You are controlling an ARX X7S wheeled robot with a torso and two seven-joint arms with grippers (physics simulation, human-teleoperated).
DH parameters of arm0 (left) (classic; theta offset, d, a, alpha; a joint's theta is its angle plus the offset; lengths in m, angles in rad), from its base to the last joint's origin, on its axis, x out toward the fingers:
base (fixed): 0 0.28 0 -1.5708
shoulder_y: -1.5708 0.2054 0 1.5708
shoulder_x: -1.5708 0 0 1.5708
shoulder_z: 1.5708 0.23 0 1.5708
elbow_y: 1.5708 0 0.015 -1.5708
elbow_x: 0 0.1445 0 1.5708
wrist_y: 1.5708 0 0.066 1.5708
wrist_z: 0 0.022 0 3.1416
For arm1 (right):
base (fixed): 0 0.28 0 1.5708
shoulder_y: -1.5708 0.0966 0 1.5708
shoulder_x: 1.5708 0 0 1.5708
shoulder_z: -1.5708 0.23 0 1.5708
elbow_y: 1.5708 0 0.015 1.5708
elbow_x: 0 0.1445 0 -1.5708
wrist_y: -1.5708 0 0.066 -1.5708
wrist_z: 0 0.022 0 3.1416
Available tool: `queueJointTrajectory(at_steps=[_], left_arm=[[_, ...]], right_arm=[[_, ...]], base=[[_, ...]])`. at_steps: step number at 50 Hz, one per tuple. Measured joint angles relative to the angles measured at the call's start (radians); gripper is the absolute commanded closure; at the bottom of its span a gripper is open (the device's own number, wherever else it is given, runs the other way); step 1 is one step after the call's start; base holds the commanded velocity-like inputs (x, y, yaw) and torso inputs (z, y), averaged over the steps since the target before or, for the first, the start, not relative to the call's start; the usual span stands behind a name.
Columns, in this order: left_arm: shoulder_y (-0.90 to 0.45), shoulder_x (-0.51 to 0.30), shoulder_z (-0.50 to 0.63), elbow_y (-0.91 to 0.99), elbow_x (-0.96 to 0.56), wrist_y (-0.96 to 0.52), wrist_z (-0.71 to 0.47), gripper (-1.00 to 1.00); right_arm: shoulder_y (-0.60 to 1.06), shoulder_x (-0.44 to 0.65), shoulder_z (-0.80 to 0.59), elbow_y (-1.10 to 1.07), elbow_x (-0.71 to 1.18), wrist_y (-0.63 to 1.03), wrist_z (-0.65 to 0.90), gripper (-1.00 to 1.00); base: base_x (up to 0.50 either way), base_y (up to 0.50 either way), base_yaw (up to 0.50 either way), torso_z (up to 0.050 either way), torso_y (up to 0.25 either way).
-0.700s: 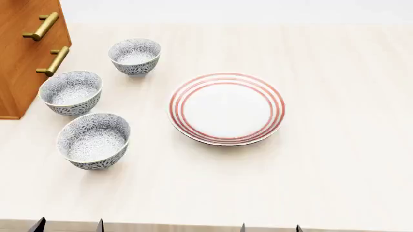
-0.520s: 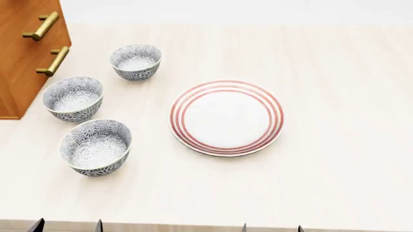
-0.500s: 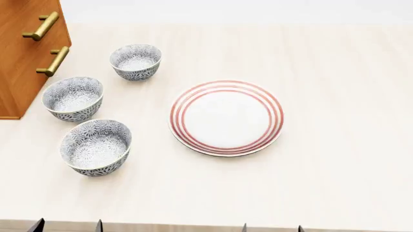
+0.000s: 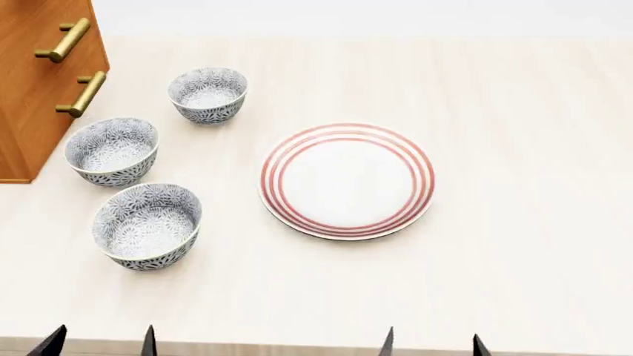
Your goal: Put the bowl at the front on the plate.
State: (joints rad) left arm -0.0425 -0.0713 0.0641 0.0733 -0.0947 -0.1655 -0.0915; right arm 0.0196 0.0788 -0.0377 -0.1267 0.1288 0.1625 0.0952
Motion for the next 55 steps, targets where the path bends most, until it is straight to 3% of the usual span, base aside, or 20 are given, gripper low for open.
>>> queueJointTrajectory(at_steps=[31, 55], left_arm=[[-0.284, -0.069, 0.019, 0.369, -0.134, -0.57, -0.033, -1.0], [-0.609, -0.049, -0.004, 0.424, -0.231, -0.887, -0.065, -1.0]], right_arm=[[0.186, 0.109, 0.02, -0.403, 0.15, 0.479, 0.063, -1.0], [0.514, 0.134, 0.062, -0.494, 0.251, 0.76, 0.101, -1.0]], base=[[0.0, 0.0, 0.0, 0.0, 0.0], [0.0, 0.0, 0.0, 0.0, 0.0]])
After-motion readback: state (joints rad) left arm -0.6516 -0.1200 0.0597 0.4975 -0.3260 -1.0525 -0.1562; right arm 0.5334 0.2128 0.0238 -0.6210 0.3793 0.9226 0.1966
